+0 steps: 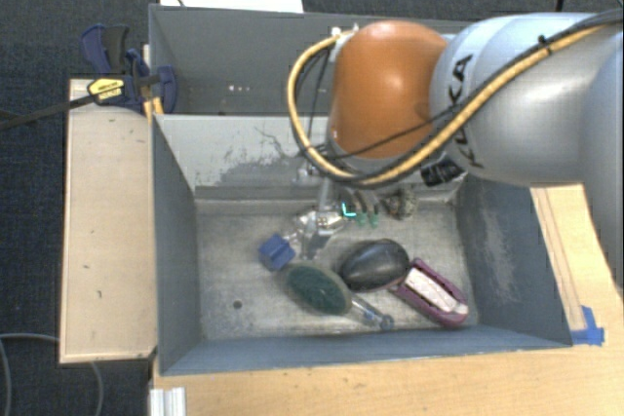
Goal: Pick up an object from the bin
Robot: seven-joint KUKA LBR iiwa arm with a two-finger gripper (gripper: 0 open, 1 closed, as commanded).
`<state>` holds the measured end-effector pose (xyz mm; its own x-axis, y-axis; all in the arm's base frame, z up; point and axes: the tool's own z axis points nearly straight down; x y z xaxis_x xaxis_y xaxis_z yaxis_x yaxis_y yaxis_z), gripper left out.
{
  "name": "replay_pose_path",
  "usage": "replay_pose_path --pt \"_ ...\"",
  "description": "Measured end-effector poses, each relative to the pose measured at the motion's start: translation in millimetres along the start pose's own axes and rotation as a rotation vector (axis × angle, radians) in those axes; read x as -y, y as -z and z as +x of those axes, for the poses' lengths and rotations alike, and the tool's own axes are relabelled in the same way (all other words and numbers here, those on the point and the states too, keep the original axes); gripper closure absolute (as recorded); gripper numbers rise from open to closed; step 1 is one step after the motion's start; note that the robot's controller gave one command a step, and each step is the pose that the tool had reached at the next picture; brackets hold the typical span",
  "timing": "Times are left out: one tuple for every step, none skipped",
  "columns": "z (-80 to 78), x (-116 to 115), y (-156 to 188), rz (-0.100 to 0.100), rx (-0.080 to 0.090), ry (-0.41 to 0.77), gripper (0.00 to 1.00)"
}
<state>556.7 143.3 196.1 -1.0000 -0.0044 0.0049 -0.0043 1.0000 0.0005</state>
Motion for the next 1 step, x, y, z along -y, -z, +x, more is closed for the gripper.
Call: replay_pose_path --pt "-32.8 72.4 -123.9 -0.003 0.014 0.053 0.0"
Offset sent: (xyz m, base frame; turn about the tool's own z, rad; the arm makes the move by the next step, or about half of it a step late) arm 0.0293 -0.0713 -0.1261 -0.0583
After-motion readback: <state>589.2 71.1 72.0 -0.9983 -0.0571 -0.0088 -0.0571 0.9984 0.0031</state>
